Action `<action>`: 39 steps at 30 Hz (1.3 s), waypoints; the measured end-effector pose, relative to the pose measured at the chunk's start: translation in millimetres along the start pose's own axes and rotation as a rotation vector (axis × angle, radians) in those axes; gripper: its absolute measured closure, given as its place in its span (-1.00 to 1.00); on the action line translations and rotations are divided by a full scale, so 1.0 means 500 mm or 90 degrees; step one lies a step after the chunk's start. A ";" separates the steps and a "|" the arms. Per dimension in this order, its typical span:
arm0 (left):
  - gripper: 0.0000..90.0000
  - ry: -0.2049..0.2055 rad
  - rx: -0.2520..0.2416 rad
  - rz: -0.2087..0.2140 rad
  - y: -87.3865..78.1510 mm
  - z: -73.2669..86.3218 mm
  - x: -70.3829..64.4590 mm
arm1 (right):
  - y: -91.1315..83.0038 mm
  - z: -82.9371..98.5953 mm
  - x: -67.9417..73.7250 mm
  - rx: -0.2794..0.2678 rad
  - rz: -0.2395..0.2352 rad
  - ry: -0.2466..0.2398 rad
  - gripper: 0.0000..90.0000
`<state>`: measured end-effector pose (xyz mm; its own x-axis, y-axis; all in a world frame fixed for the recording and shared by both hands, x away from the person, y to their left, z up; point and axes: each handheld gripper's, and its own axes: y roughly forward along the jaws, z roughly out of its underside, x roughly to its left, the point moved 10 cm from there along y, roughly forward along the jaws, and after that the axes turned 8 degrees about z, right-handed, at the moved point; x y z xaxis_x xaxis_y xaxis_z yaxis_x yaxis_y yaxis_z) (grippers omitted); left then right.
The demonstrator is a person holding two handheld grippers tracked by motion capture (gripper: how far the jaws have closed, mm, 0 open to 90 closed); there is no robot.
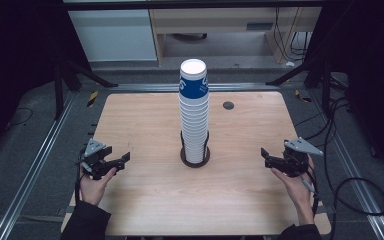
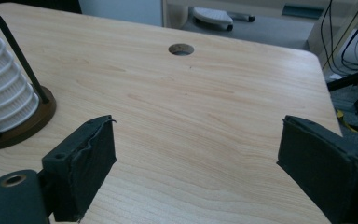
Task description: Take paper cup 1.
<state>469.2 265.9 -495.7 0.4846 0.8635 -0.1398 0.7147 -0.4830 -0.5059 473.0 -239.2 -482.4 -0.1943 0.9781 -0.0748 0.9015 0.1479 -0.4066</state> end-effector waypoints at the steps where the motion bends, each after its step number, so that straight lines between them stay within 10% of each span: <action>1: -0.51 0.000 0.000 0.000 0.000 0.000 -0.001 | -0.005 -0.004 0.000 -0.007 -0.005 0.005 -0.74; 16: -0.43 0.002 -0.015 0.014 -0.002 -0.005 -0.006 | -0.076 -0.146 0.087 -0.102 -0.117 -0.008 -0.76; 39: -0.47 0.012 0.010 0.009 0.006 0.006 -0.003 | -0.097 -0.367 0.250 -0.207 -0.256 -0.029 -0.78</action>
<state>469.0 263.8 -499.5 0.5045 0.8533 -0.1314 0.6994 -0.4932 -0.5173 476.0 -97.3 -304.7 -0.5605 0.8281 -0.0138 0.8241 0.5560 -0.1077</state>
